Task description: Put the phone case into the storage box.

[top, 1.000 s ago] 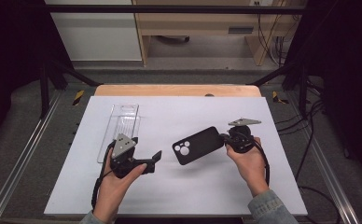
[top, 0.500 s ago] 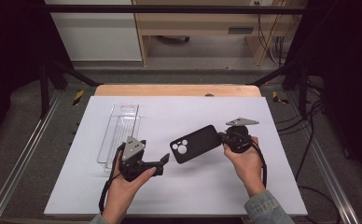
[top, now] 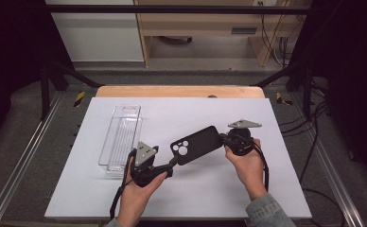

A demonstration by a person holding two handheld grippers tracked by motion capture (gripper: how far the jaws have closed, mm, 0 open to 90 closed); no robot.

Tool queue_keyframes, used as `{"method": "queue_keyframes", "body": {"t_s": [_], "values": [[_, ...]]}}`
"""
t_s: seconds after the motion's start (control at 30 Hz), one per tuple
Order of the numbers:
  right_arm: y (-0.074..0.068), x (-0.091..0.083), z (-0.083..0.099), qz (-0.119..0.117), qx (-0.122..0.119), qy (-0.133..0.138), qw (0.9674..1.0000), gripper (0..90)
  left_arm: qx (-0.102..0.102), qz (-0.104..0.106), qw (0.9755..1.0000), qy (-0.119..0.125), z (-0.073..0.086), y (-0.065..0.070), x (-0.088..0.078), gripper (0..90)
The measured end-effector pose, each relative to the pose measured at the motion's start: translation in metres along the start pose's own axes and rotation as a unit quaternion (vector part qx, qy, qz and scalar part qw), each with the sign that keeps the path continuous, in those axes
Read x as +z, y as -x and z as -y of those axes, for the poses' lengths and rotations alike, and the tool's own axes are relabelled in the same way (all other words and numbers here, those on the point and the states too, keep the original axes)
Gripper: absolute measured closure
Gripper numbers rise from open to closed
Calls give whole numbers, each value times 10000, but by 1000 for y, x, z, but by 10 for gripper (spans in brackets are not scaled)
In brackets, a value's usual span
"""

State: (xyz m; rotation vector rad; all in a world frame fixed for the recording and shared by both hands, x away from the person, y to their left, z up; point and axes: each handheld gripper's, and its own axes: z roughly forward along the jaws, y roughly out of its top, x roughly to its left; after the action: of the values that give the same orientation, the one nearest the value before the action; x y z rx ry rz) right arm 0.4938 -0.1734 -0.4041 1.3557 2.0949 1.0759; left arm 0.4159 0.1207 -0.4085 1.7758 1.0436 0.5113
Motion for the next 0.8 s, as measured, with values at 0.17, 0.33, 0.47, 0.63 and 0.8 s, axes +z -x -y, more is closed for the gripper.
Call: {"method": "queue_keyframes", "body": {"t_s": [0.17, 0.33, 0.47, 0.63, 0.8], "values": [[0, -1, 0, 10, 22, 49, 10000, 894, -175, -24, 9998, -54, 2, 4, 7, 328], [0, -1, 1, -7, -1, 69, 10000, 894, -396, 22, 9991, -114, 4, 6, 13, 364], [0, -2, 1, -9, 10, 98, 10000, 894, -455, 48, 9988, -168, 7, 7, 15, 400], [0, -3, 1, 0, 5, 129, 9999, 894, -484, 55, 9985, -234, 9, 6, 19, 425], [-1, -3, 1, -3, 4, 162, 9999, 894, -609, 128, 9978, -245, 10, 5, 21, 466]]}}
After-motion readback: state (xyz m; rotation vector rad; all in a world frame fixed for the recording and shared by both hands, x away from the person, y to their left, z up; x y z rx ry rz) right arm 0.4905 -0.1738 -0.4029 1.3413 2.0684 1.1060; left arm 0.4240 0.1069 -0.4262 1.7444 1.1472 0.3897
